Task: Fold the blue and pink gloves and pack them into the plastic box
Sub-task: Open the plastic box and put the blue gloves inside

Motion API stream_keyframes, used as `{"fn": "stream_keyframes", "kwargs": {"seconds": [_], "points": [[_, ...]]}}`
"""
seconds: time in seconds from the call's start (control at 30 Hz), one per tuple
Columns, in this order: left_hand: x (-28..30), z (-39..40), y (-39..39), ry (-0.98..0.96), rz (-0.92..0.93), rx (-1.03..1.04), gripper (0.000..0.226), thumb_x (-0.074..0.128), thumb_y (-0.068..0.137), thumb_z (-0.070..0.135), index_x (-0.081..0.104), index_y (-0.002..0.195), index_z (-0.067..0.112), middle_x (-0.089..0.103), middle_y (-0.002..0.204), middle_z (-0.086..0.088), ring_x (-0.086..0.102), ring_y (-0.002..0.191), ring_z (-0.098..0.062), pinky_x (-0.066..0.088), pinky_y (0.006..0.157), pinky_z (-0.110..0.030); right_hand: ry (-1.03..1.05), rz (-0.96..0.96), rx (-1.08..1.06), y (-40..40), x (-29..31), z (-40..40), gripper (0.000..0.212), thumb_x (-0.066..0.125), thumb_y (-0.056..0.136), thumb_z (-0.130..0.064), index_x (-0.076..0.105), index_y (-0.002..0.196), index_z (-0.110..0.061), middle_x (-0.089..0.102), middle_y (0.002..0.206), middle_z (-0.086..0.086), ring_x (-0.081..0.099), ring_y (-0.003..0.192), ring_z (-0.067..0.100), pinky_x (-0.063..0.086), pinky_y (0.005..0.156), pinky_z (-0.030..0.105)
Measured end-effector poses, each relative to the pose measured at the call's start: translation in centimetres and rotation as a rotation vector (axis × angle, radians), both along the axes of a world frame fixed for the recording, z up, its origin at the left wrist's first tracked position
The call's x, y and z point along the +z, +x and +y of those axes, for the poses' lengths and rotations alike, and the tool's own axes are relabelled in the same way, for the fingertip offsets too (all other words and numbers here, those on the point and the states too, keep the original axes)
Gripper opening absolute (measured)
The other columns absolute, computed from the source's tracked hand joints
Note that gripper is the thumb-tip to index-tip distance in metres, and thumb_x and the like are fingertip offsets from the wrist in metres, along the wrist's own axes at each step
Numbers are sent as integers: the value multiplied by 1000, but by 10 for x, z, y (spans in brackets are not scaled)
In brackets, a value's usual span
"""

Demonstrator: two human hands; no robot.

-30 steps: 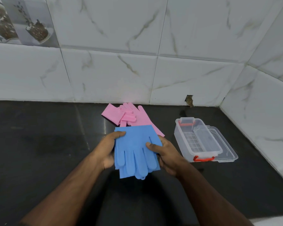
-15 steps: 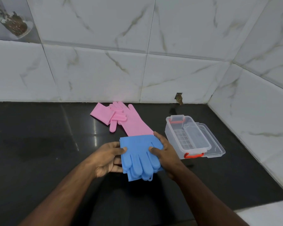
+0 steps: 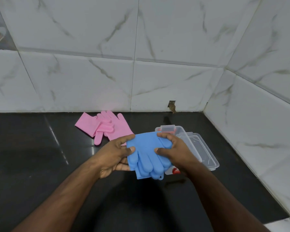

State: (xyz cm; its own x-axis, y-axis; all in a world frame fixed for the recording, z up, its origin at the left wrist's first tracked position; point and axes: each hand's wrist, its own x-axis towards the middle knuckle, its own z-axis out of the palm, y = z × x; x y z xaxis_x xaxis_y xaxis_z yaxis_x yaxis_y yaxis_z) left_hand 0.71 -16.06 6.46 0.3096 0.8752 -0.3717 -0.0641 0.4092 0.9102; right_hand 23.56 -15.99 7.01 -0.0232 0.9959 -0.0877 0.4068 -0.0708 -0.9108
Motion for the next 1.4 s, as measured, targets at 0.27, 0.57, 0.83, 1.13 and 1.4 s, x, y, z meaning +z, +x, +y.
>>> {"fn": "stream_keyframes", "kwargs": {"seconds": [0.27,0.57,0.83,1.13,1.4], "points": [[17,46,93,66,153,-46,60,59,99,13,35,153,23,70,117,-13,76,87,-26,64,72,-44,102,-378,-8,67,23,31,55,70,82,-15,55,133,-27,55,132,-1,54,115,17,44,97,29],[8,78,144,160,557,-159,63,53,102,15,23,157,17,60,128,-17,72,95,-32,63,73,-47,67,-725,130,77,-6,59,49,50,96,-19,39,144,-18,44,145,5,44,131,21,31,107,30],[1,87,162,475,1167,-406,47,51,101,25,43,145,10,58,140,-12,58,122,-25,43,99,-28,63,-876,200,72,-32,68,36,49,95,-24,47,131,-17,51,130,5,57,112,24,46,95,35],[-36,92,164,588,1534,-483,39,54,94,43,53,130,26,61,127,-5,51,119,-25,44,83,-36,-23,-980,271,67,-49,68,40,41,98,-21,40,136,-11,48,133,11,58,112,28,45,92,39],[-37,89,171,722,1762,-528,43,59,94,45,62,129,20,44,147,-10,37,128,-30,35,105,-45,-350,-1292,553,50,-37,83,64,59,95,-23,28,148,-5,38,150,17,42,135,31,32,114,39]]}}
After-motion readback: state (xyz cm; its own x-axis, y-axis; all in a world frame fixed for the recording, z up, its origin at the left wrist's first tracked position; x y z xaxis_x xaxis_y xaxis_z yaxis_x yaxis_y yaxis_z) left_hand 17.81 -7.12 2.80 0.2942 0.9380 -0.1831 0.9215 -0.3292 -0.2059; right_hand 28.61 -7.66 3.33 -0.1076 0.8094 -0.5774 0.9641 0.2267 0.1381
